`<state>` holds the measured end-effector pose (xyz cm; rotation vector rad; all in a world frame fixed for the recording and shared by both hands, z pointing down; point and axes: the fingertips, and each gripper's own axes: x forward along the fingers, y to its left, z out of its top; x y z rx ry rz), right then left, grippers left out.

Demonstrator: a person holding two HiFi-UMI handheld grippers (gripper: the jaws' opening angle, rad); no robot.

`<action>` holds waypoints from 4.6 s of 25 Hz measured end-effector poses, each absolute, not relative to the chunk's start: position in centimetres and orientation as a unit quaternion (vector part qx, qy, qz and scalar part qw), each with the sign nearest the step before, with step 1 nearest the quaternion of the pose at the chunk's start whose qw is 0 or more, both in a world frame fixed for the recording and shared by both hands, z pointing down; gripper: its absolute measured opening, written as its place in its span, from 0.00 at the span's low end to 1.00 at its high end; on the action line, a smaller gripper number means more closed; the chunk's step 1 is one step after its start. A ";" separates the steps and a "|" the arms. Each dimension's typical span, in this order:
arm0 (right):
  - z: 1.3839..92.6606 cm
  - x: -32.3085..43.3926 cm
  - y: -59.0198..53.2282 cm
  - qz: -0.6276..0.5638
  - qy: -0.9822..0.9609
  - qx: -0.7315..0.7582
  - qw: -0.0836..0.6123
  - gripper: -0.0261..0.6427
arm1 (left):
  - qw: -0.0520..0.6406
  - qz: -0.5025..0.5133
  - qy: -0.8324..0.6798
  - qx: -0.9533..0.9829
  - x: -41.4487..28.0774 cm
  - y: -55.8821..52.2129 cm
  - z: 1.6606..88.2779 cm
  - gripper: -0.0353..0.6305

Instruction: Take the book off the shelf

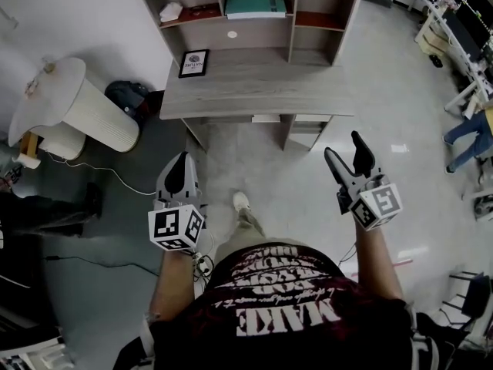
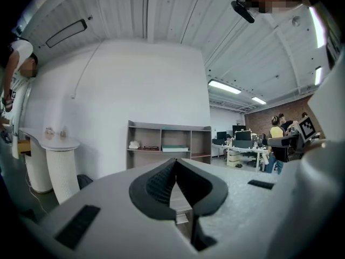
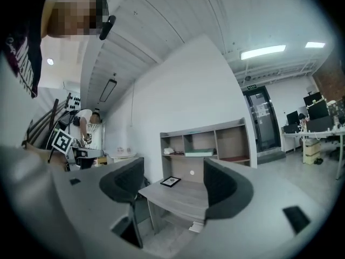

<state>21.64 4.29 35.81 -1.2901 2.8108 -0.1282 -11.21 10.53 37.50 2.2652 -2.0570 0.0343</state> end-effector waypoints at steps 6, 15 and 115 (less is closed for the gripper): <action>35.4 19.7 -0.2 -0.044 0.910 -0.412 0.023 0.55 | 0.040 0.004 -0.672 0.739 -13.0 5.5 37.1 0.06; 35.2 17.2 -7.4 -0.056 0.906 -0.419 0.028 0.55 | 0.026 0.037 -0.658 0.752 -14.6 -2.0 37.6 0.06; 49.6 8.0 -56.5 -0.574 0.742 -0.304 0.164 0.35 | 0.073 0.074 -0.672 0.733 -22.9 -40.2 41.6 0.06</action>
